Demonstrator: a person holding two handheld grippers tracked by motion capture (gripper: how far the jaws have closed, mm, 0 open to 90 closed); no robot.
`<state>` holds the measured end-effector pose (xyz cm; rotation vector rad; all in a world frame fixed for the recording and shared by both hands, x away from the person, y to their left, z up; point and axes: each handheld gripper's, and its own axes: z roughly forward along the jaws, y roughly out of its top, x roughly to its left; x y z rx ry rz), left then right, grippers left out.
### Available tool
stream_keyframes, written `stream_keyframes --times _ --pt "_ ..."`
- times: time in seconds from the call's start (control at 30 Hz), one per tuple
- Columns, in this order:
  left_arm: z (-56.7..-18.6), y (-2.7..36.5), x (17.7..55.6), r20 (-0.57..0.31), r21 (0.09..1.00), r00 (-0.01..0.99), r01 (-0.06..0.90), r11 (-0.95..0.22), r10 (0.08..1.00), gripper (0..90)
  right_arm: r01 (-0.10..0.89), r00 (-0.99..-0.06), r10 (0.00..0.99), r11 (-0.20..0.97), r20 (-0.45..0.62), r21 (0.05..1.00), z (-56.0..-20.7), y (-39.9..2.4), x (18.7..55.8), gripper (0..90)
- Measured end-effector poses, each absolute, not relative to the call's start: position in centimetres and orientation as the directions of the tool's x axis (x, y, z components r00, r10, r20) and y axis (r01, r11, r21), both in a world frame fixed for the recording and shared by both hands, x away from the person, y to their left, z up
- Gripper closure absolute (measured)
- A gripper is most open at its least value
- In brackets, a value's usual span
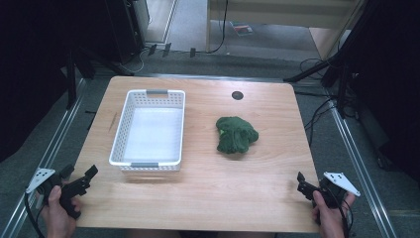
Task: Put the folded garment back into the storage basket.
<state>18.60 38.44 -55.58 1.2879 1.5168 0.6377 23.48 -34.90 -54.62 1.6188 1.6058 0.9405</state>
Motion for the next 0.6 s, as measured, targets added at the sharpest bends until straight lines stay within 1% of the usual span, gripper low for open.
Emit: stream_keyframes --times 0.2,0.33,0.43,0.5,0.6 --pt "-55.4 38.4 18.6 -0.331 0.869 0.077 0.412 0.272 0.941 1.2 0.523 -0.008 1.0 -0.011 0.018 0.853 -54.6 -34.8 23.5 8.9" --pt "-55.0 38.7 18.4 -0.343 0.87 0.064 0.397 0.292 0.937 1.2 0.517 -0.007 0.999 -0.03 0.039 0.855 -54.6 -35.0 23.5 10.4" --pt "-54.3 38.7 18.2 -0.331 0.877 0.058 0.386 0.285 0.942 1.2 0.51 0.004 0.999 -0.043 0.048 0.859 -54.6 -35.0 23.5 12.2" --pt "-53.4 38.4 17.9 -0.293 0.891 0.049 0.377 0.254 0.955 1.2 0.507 0.0 0.999 -0.036 0.042 0.861 -54.6 -35.0 23.4 11.7" --pt "-52.5 38.3 17.5 -0.289 0.895 0.05 0.368 0.251 0.956 1.2 0.497 -0.017 0.999 -0.022 0.035 0.868 -54.6 -34.8 23.3 9.3"
